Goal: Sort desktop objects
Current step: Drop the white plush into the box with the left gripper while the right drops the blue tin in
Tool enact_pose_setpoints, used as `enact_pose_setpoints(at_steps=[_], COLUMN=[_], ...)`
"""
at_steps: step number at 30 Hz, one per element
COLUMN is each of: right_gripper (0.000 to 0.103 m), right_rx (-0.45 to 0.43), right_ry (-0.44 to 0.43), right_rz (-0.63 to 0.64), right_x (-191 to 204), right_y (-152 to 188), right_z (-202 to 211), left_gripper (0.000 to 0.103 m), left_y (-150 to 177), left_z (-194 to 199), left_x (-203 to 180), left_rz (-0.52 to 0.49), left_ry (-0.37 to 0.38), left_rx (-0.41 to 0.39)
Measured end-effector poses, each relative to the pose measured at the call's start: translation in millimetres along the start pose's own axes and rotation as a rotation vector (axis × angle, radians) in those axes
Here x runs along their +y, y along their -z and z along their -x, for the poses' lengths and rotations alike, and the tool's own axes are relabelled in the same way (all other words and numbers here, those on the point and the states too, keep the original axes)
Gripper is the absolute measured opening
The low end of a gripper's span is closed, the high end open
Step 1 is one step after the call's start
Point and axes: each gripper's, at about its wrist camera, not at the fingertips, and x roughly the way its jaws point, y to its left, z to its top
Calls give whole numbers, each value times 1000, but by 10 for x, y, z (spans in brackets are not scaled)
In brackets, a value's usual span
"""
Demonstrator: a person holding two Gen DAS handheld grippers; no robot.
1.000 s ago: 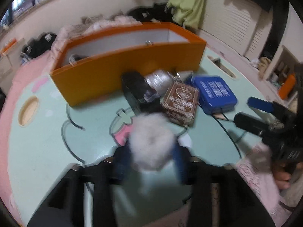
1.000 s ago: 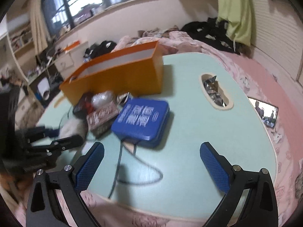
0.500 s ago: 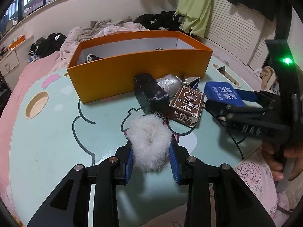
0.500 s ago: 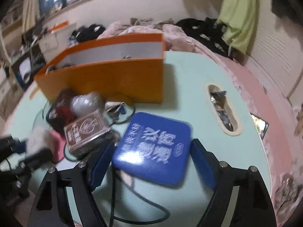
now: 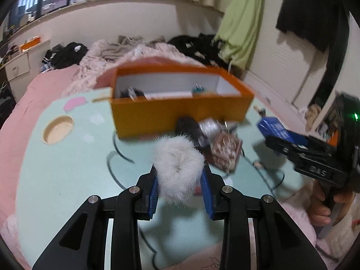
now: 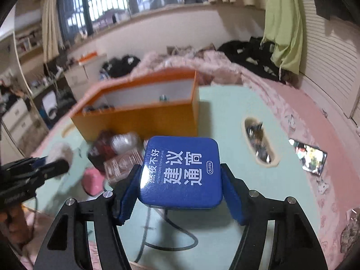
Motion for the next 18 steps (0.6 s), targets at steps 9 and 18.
enact_pose_setpoints(at_steps=[9, 18], right_gripper=[68, 79], right_rx=[-8, 88], right_ry=[-40, -39], right_rz=[37, -21], right_x=[210, 217], right_y=[-893, -1006], right_z=[-290, -820], left_gripper=[34, 68], left_y=[-907, -1040], left_z=[-189, -863], left_x=[176, 377], left_rz=[25, 148], left_ry=[-25, -104], left_rx=[-47, 32])
